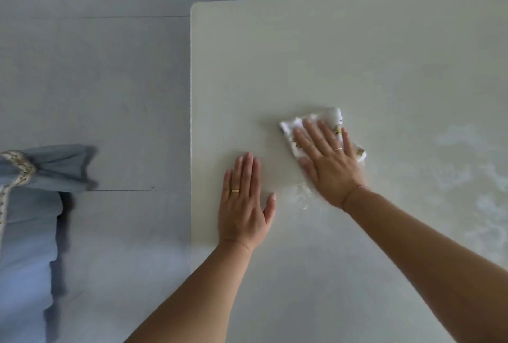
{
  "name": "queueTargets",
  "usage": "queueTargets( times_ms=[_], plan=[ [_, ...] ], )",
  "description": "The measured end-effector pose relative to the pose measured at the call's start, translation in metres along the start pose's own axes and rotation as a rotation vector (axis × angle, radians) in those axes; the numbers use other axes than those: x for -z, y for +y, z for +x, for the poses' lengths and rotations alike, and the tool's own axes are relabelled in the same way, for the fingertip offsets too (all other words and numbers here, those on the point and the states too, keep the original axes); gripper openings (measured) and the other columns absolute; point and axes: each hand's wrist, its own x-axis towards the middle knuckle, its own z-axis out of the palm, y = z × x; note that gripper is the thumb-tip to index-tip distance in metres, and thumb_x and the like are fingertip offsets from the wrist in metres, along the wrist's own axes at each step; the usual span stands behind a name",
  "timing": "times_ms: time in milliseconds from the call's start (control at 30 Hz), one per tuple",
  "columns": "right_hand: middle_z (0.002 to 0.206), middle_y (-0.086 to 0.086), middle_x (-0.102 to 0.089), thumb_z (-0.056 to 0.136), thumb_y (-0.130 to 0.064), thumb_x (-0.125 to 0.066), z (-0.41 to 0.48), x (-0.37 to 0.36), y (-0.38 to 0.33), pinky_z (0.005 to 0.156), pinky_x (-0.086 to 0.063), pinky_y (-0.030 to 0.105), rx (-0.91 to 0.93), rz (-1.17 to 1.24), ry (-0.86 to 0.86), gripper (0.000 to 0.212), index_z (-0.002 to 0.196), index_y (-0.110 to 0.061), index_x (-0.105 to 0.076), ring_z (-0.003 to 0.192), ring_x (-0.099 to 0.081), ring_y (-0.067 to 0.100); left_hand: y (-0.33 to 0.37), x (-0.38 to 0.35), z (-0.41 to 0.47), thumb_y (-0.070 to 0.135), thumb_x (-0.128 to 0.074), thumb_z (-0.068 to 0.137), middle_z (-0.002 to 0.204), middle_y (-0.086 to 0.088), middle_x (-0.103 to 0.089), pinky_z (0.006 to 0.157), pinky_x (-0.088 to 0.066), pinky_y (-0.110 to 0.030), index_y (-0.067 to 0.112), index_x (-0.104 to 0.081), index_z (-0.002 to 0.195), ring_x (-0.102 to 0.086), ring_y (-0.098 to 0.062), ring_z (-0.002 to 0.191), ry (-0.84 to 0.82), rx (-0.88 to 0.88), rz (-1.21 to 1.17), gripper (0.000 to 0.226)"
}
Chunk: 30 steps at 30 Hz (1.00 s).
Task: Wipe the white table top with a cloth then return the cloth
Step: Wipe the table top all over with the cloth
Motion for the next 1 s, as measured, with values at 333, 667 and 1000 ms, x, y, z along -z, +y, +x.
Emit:
queueTargets(
  times_ms=[333, 667, 1000],
  plan=[
    [0.156, -0.01, 0.004, 0.097, -0.046, -0.013, -0.06, -0.009, -0.058, 0.116, 0.008, 0.042, 0.073, 0.067, -0.072, 0.054, 0.149, -0.032, -0.006, 0.146, 0.0, 0.019, 0.001, 0.011, -0.007, 0.039, -0.022, 0.095, 0.154, -0.017, -0.025, 0.118, -0.019, -0.046, -0.001, -0.03, 0.145, -0.022, -0.032, 0.144, -0.001, -0.047, -0.019, 0.064],
    [0.159, -0.004, 0.006, 0.097, -0.044, -0.022, -0.094, -0.022, -0.076, 0.115, 0.007, 0.048, -0.261, 0.12, -0.054, 0.058, 0.15, -0.032, -0.001, 0.147, 0.004, 0.023, 0.024, -0.013, -0.097, 0.038, -0.033, 0.094, 0.155, -0.014, -0.025, 0.116, -0.018, -0.044, 0.003, -0.03, 0.147, -0.021, -0.027, 0.145, -0.055, -0.092, -0.028, 0.064],
    [0.159, -0.005, 0.009, 0.097, -0.042, -0.021, -0.115, -0.028, -0.055, 0.115, 0.012, 0.046, -0.508, 0.18, 0.011, 0.058, 0.15, -0.035, 0.002, 0.146, 0.009, 0.02, 0.025, -0.013, -0.095, 0.039, -0.032, 0.091, 0.155, -0.015, -0.025, 0.116, -0.018, -0.044, 0.001, -0.03, 0.146, -0.019, -0.028, 0.145, -0.045, -0.083, -0.001, 0.067]
  ],
)
